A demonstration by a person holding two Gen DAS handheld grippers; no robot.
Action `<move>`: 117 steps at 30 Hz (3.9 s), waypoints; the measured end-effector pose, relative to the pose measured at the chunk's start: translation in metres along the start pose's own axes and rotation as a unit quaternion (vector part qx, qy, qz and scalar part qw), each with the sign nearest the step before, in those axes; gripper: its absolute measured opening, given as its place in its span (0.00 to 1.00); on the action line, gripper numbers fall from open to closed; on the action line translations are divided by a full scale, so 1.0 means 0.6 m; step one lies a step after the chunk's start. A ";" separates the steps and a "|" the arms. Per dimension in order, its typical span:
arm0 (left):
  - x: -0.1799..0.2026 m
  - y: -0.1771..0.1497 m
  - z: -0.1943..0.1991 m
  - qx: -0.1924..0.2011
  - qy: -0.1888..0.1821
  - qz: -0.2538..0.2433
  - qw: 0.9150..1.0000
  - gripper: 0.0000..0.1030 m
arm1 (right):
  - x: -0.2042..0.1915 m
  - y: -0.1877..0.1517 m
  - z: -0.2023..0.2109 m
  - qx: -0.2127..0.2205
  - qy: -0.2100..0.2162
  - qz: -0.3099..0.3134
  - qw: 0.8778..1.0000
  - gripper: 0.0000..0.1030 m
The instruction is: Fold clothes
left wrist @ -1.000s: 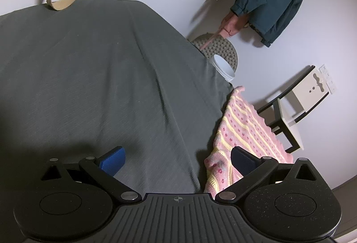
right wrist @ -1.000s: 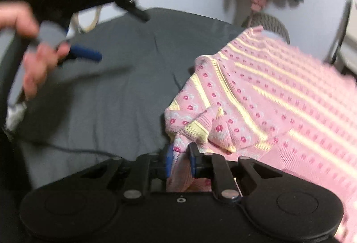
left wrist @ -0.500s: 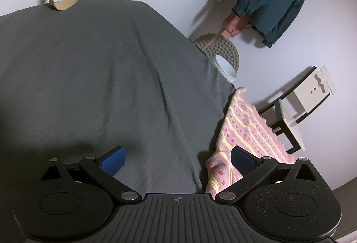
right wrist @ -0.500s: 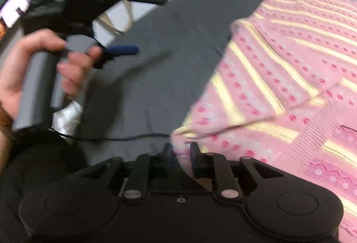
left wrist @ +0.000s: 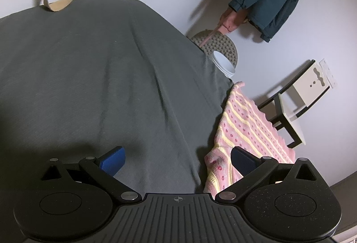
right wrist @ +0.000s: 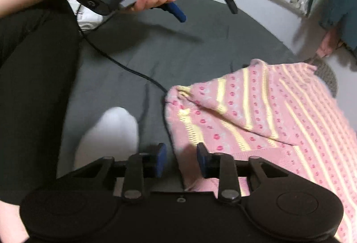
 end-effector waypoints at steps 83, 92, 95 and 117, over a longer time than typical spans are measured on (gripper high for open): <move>0.037 -0.050 0.004 -0.065 0.066 -0.292 0.952 0.98 | 0.290 -0.059 -0.034 0.119 0.084 -0.662 0.735 0.04; 0.088 -0.133 -0.022 -0.111 0.125 -0.486 0.858 0.98 | 0.290 -0.065 -0.032 0.085 0.037 -0.609 0.788 0.35; 0.090 -0.149 -0.033 -0.119 0.157 -0.522 0.830 0.98 | 0.312 0.005 -0.019 0.111 0.014 -0.504 0.856 0.37; 0.105 -0.181 -0.028 -0.134 0.120 -0.554 0.813 0.98 | 0.340 0.254 -0.208 -0.028 0.220 -0.118 0.968 0.04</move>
Point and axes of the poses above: each gripper's, at about its wrist camera, not at the fingertips, and z roughly against the way its jaws point, x to its right, y to its top, the point moved 10 cm from there along -z, roughly the way its jaws point, and after that the axes turned 5 degrees about -x, right-handed, at the moved point
